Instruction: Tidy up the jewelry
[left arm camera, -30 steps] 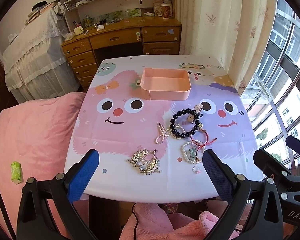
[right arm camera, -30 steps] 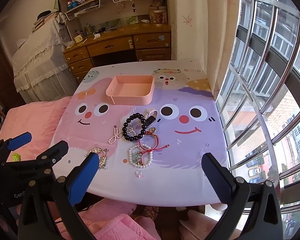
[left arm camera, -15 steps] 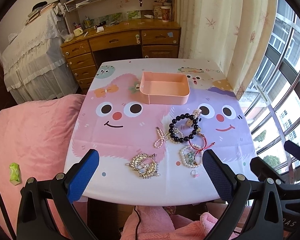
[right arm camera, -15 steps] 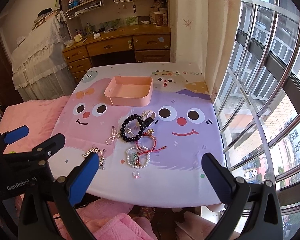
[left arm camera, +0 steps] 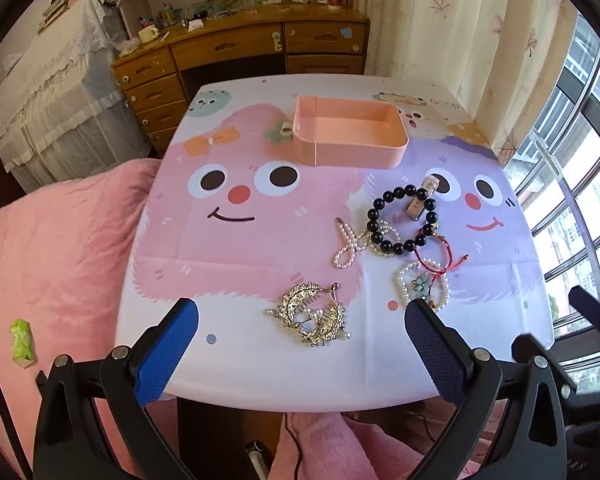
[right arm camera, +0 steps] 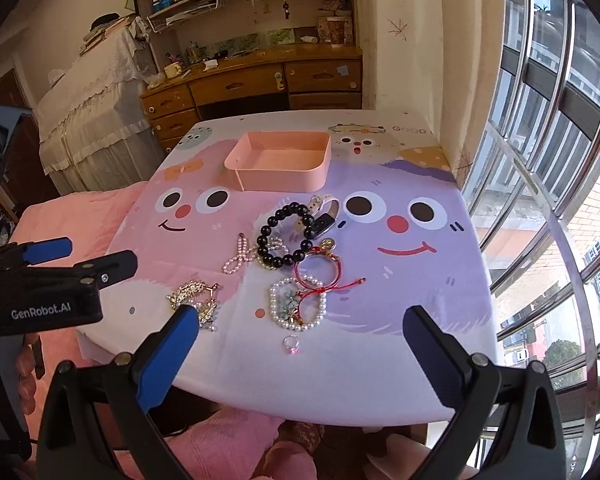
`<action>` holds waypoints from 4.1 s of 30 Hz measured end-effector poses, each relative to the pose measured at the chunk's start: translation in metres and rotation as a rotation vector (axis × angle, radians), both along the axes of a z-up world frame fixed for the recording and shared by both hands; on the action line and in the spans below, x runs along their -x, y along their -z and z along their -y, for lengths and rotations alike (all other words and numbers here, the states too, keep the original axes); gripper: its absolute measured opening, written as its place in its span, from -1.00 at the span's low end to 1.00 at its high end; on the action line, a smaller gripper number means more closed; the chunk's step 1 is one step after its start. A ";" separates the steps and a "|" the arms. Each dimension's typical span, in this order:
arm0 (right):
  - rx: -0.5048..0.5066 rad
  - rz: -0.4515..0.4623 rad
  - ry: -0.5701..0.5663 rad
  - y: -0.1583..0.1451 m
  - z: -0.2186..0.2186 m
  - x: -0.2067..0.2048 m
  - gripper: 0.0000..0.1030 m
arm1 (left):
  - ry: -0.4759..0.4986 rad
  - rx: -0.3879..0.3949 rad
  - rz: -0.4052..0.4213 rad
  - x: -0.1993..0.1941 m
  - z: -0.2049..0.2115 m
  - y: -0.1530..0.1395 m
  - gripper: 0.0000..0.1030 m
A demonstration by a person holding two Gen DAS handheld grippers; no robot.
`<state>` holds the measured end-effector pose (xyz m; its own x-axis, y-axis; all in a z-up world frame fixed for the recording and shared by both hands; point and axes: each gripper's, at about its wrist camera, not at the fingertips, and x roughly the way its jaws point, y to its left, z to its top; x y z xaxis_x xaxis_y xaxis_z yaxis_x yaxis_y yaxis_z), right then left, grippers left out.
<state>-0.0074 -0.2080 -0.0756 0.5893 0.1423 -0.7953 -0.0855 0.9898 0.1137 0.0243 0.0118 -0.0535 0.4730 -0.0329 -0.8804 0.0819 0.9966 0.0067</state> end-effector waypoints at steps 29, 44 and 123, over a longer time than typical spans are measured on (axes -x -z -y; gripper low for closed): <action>0.057 -0.280 -0.027 0.128 -0.037 -0.033 -0.25 | 0.022 0.012 -0.165 -0.016 0.007 0.150 0.98; 0.084 -0.313 -0.066 0.134 -0.041 -0.043 -0.58 | -0.015 0.009 -0.214 -0.055 0.002 0.162 0.99; -0.242 -0.057 0.061 0.026 -0.029 -0.296 -0.31 | 0.195 0.240 0.130 -0.299 0.007 0.015 0.74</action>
